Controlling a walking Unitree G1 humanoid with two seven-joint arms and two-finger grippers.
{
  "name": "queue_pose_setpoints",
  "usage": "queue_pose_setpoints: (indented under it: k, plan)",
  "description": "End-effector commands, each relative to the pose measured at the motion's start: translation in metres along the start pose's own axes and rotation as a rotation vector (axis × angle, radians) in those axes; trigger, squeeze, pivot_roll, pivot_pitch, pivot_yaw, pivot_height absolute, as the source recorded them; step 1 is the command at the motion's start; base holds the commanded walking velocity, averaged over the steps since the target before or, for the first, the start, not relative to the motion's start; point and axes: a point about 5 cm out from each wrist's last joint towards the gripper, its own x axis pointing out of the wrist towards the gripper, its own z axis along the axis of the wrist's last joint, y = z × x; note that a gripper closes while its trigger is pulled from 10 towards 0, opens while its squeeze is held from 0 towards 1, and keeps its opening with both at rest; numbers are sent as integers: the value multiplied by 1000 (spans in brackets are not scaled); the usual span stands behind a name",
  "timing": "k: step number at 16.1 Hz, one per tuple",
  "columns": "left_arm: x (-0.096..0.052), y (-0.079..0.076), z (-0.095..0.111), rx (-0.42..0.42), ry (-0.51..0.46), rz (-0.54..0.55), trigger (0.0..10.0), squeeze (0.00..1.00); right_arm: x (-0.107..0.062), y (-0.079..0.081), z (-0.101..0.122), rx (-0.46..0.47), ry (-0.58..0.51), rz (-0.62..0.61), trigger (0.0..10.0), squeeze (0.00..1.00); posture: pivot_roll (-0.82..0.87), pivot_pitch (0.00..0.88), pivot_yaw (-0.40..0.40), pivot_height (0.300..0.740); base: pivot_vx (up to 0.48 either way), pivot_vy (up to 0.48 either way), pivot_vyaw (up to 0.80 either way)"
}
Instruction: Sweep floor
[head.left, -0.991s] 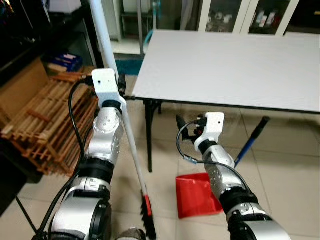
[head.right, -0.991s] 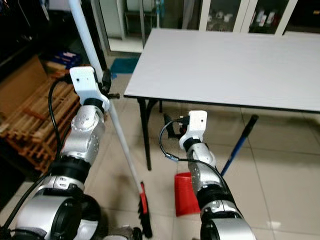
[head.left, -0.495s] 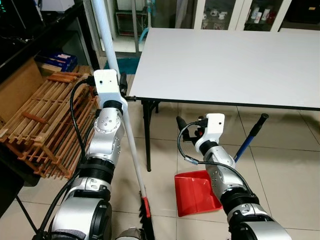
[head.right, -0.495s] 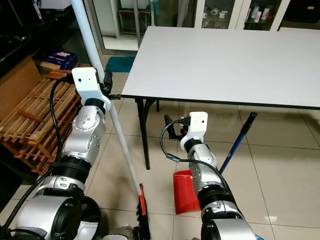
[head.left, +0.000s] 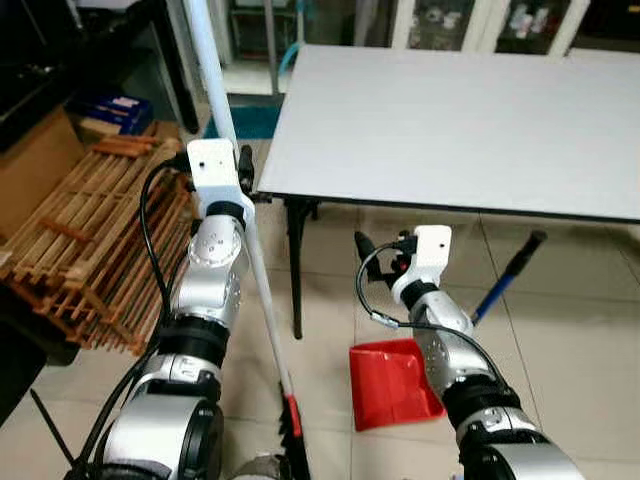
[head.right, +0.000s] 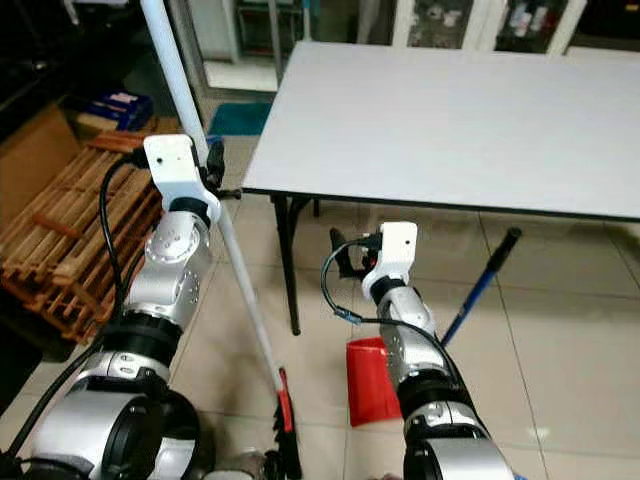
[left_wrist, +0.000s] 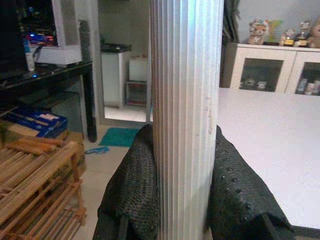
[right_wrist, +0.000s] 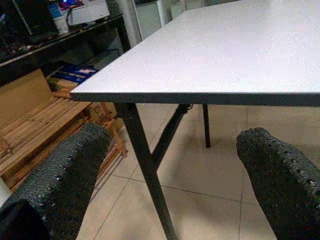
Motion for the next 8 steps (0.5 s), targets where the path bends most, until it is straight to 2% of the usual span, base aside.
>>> queue_pose_setpoints:
  k: [1,8]
  plan:
    - [3,1,10,12,-34,13,10000,0,0,2,0,-1,-2,2,10000,0,-39,27,26,740,251,0,0]
    - [4,0,11,14,-33,14,10000,0,0,0,0,5,3,-7,10000,0,-40,29,28,740,288,0,0]
